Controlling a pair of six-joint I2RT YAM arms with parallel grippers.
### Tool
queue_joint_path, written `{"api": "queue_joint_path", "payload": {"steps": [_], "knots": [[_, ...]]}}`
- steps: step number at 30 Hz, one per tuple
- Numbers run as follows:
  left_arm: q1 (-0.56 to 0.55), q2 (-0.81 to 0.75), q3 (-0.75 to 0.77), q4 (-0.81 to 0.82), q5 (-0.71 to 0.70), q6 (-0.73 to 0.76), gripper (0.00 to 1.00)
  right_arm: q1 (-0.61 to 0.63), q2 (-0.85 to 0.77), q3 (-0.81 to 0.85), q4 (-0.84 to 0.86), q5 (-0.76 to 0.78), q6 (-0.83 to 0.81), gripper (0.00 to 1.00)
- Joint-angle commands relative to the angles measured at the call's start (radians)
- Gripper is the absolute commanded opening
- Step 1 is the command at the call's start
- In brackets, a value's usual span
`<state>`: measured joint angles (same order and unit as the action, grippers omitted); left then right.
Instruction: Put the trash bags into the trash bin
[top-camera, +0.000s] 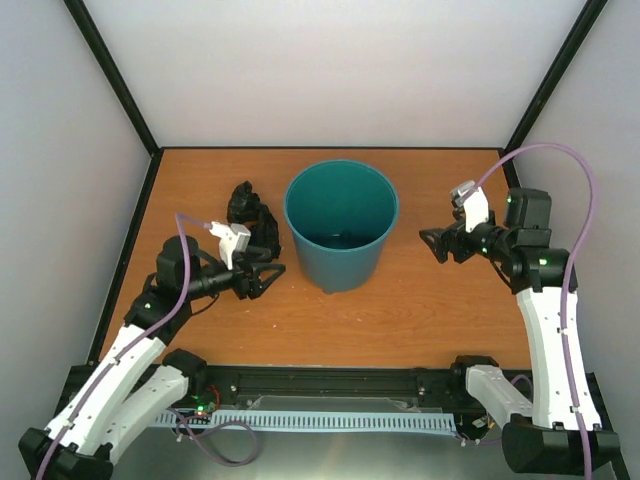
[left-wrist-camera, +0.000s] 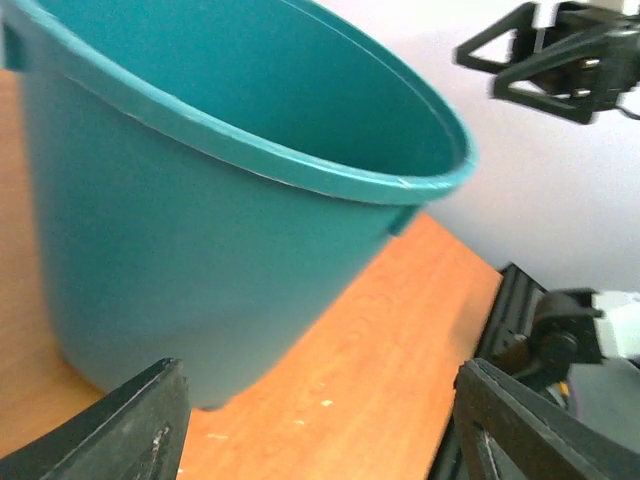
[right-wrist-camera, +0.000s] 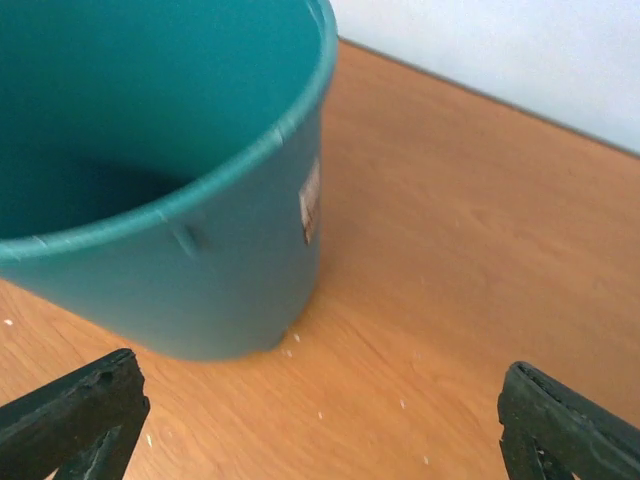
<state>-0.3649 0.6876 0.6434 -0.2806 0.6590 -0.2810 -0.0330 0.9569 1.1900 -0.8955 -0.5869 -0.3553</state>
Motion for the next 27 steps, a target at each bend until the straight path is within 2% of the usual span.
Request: {"api": "queue_joint_path", "payload": {"steps": [1,3,7,11,17,24,27], "knots": [[-0.105,0.018,-0.012,-0.023,-0.037,-0.057,0.72,0.001,-0.035,-0.093,0.024,0.127,0.022,0.96],[-0.163,0.08,-0.002,-0.016,-0.093,-0.065,0.7,-0.01,0.005,-0.108,0.049,0.181,0.064,0.95],[-0.331,0.223,0.023,0.064,-0.271,-0.058,0.68,-0.077,0.072,-0.112,0.088,0.104,0.088,0.94],[-0.429,0.326,0.023,0.21,-0.424,-0.068,0.69,-0.111,0.063,-0.155,0.174,0.06,0.147,0.95],[-0.44,0.401,-0.034,0.476,-0.518,-0.095,0.75,-0.15,0.06,-0.241,0.271,0.022,0.184,0.99],[-0.44,0.64,0.095,0.594,-0.559,-0.063,0.75,-0.183,0.074,-0.249,0.264,0.137,0.204,1.0],[-0.439,0.755,0.171,0.641,-0.561,-0.068,0.76,-0.272,0.079,-0.228,0.244,0.071,0.215,1.0]]}}
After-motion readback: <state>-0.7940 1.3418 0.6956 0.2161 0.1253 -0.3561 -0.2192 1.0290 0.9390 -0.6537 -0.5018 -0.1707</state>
